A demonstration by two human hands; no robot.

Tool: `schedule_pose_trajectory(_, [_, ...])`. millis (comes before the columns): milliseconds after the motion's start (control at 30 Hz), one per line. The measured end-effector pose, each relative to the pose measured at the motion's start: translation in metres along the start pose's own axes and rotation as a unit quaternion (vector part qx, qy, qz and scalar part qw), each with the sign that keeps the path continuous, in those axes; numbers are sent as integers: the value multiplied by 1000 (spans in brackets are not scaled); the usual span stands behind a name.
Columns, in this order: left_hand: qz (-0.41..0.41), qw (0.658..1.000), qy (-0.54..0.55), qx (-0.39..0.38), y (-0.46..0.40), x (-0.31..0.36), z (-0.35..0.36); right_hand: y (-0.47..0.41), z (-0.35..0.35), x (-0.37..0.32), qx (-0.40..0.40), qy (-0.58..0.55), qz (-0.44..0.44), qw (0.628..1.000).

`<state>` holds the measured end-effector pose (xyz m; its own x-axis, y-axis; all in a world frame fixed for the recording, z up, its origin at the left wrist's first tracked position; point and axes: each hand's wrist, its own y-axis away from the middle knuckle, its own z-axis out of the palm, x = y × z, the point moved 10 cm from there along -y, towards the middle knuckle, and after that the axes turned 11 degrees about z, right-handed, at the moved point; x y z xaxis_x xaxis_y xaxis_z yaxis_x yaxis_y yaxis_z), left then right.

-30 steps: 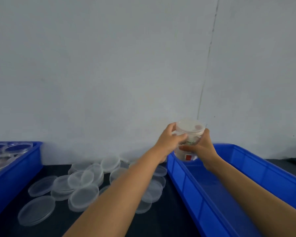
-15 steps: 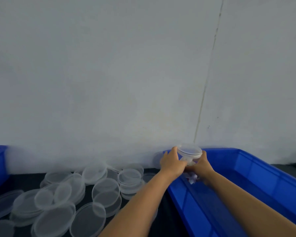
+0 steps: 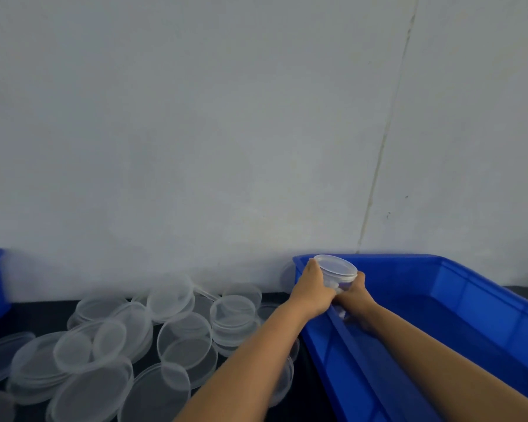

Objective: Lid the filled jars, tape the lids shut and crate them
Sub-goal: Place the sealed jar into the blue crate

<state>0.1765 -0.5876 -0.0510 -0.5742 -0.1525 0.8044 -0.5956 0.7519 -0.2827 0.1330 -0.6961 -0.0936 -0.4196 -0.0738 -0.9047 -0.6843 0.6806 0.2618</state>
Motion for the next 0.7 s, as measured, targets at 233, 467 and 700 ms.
schedule_pose_trajectory(233, [8, 1000, 3, 11, -13, -17, -14, -15, 19, -2, -18, -21, -8, 1000])
schedule_pose_trajectory(467, [-7, 999, 14, 49, -10, -17, -15, -14, 17, -11, 45, 39, -13, 998])
schedule_pose_trajectory(700, [4, 991, 47, 125, 1, -10, -21, -9, 23, -18, -25, 53, -18, 998])
